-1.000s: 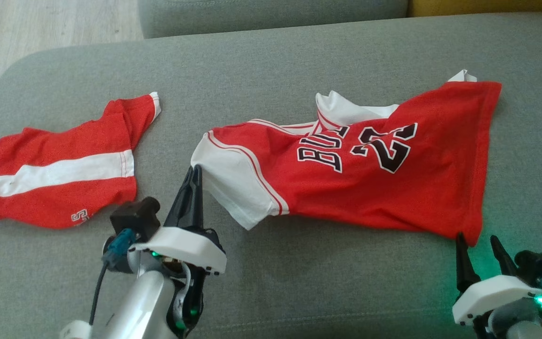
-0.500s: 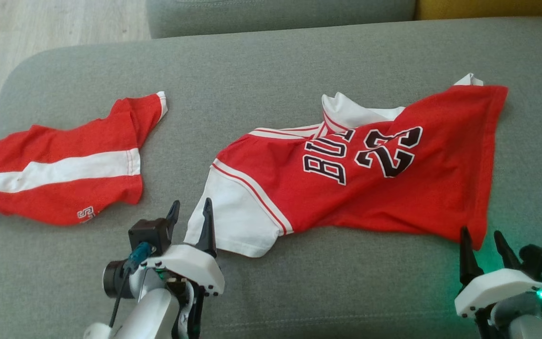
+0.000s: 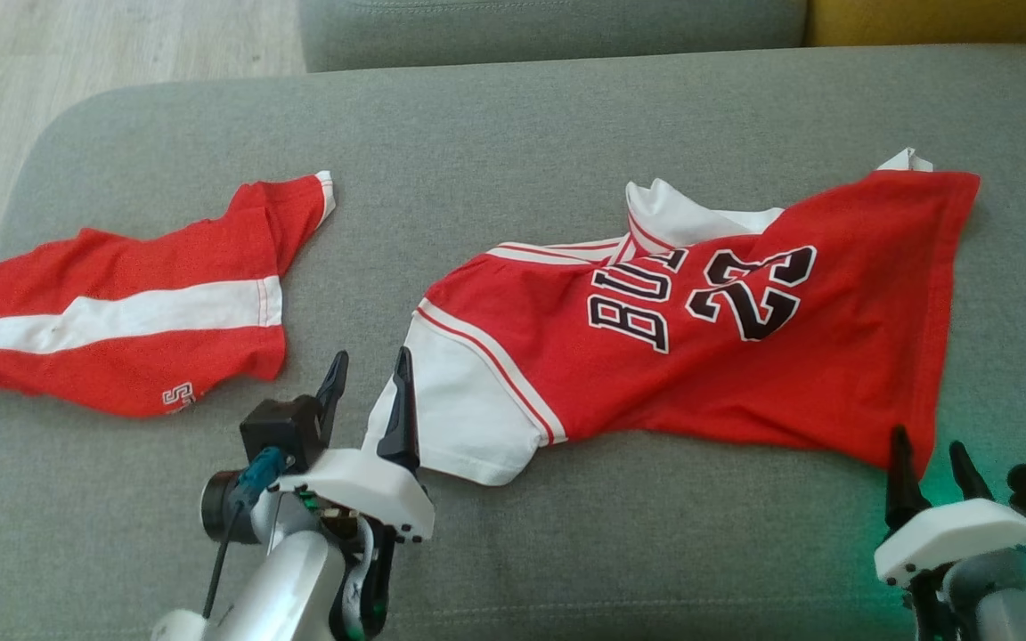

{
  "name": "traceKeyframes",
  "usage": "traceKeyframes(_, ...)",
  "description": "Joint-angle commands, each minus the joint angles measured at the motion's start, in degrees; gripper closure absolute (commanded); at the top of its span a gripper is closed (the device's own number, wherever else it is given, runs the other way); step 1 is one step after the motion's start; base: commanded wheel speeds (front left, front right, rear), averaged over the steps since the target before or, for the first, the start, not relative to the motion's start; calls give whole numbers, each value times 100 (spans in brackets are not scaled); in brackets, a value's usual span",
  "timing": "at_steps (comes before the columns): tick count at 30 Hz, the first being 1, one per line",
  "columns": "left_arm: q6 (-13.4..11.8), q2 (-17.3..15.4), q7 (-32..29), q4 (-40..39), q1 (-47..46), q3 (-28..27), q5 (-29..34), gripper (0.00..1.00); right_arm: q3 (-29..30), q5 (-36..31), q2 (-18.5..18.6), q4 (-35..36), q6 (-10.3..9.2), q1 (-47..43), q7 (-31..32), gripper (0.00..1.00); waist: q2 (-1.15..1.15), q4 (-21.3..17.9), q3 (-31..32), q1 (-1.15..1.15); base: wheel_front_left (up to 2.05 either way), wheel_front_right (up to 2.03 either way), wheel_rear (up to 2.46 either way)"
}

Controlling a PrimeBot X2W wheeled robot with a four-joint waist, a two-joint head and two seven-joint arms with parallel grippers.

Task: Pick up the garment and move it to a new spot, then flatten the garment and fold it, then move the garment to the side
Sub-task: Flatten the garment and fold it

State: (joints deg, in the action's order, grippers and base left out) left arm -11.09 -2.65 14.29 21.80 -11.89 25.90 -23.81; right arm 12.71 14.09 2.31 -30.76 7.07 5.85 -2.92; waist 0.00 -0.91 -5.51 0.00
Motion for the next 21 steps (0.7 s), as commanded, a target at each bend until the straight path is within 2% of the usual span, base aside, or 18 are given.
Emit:
traceKeyframes(1, 15, -23, 69, -224, -135, -152, 4, 0, -73, 95, 57, 47, 42, 244, 17, 0, 0, 9, -4, 0, 0, 0, 0)
traceKeyframes(13, 57, -23, 70, -325, -71, -176, 44, 0, -101, 242, 57, -404, 42, 585, -43, 0, 0, 14, -100, 0, 0, 0, 0)
traceKeyframes(14, 60, -23, 70, -327, -71, -175, 46, 0, -121, 244, 57, -429, 42, 609, -40, 4, 0, 14, -109, 0, 0, 0, 0)
traceKeyframes(15, 64, -23, 70, -328, -73, -173, 47, 0, -136, 251, 57, -452, 42, 633, -37, 89, 0, 17, -120, 0, 0, 0, 0)
traceKeyframes(16, 67, -23, 70, -331, -77, -170, 48, 0, -153, 256, 57, -469, 42, 655, -37, 100, 0, 20, -130, 0, 0, 0, 0)
traceKeyframes(21, 68, -23, 71, -334, -86, -167, 47, 0, -166, 107, 56, -359, 42, 768, -177, 100, 0, 36, -149, 0, 0, 0, 0)
